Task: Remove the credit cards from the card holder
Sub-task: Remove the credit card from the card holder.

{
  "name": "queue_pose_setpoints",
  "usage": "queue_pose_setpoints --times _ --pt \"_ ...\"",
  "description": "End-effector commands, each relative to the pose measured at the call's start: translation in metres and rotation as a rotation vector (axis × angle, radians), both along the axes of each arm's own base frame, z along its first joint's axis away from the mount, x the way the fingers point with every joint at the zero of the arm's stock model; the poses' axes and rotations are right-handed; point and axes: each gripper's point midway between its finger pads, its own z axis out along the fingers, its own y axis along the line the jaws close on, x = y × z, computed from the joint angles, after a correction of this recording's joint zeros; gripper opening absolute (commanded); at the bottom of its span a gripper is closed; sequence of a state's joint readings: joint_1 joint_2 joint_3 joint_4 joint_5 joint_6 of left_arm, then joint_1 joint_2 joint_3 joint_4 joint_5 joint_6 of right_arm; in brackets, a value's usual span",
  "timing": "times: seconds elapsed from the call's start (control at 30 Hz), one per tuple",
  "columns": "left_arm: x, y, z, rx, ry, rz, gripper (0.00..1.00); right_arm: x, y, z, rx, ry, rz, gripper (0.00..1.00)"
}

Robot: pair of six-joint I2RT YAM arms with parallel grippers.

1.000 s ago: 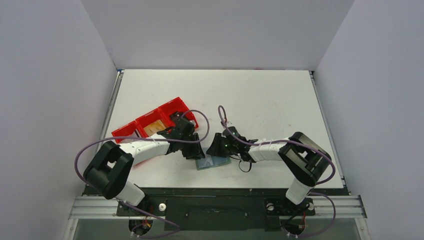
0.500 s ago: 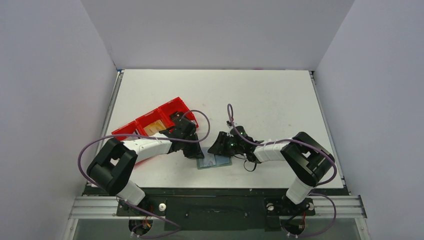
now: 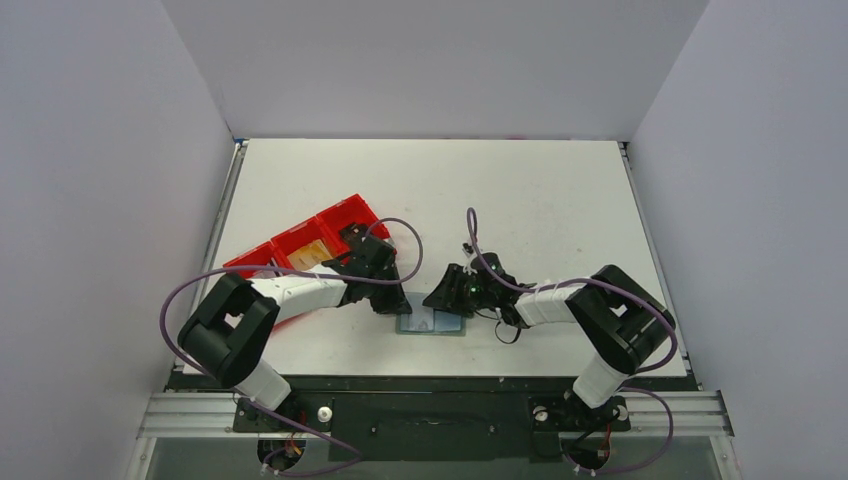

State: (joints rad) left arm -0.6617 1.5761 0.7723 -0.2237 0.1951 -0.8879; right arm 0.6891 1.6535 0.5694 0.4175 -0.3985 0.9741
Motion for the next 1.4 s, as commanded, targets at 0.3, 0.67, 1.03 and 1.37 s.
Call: queue_pose_setpoints --times 0.3,0.67,1.03,1.37 --pt "-0.014 0.039 -0.044 0.213 0.060 0.036 0.00 -0.010 -0.023 -0.018 0.096 0.110 -0.063 0.22" --pt "-0.015 0.037 -0.044 0.206 0.063 0.031 0.00 -0.009 -0.014 -0.018 0.147 0.128 -0.066 0.14" --pt "-0.013 0.030 -0.039 0.186 0.053 0.024 0.00 -0.011 -0.008 -0.020 0.147 0.134 -0.053 0.00" --pt "-0.001 0.017 0.008 0.113 -0.040 0.015 0.00 -0.005 -0.015 -0.015 0.082 0.099 -0.058 0.25"
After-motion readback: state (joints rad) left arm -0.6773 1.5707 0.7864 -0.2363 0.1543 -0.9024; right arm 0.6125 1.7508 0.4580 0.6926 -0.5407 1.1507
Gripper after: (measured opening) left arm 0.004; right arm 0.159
